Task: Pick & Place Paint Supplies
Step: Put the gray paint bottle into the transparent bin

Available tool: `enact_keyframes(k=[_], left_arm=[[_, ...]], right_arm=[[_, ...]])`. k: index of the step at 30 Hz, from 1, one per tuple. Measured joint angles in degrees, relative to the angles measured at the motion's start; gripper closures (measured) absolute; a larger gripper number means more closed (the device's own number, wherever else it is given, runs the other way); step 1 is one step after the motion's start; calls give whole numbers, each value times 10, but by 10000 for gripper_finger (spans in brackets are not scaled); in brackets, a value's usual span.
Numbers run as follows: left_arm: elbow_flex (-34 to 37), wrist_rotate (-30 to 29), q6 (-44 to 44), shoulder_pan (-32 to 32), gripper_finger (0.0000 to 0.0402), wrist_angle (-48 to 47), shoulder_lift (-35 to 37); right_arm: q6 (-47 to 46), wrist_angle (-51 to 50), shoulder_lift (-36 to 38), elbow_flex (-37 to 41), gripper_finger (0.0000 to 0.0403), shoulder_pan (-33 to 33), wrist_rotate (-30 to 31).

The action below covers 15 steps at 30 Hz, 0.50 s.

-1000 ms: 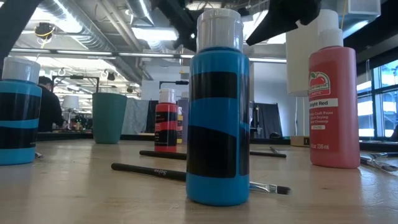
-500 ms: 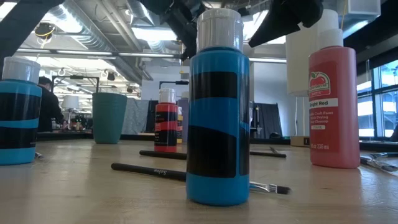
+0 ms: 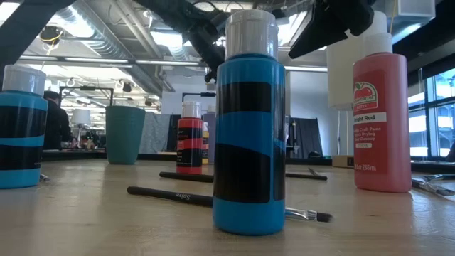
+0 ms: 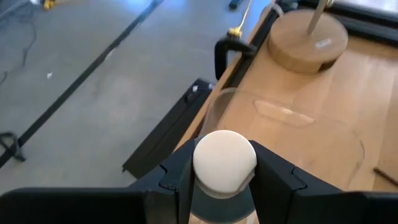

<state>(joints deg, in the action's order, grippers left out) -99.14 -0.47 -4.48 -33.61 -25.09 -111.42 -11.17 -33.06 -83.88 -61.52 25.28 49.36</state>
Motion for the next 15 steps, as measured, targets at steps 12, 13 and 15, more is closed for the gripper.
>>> enact_keyframes(k=[12,13,15], left_arm=[[59,1,-8,-4,285,53,-1],[60,1,-8,-4,285,63,0],[70,1,-8,-5,285,74,0]], right_arm=[[-4,-10,0,0,119,0,0],[-4,-11,0,0,119,0,0],[-4,-11,0,0,119,0,0]])
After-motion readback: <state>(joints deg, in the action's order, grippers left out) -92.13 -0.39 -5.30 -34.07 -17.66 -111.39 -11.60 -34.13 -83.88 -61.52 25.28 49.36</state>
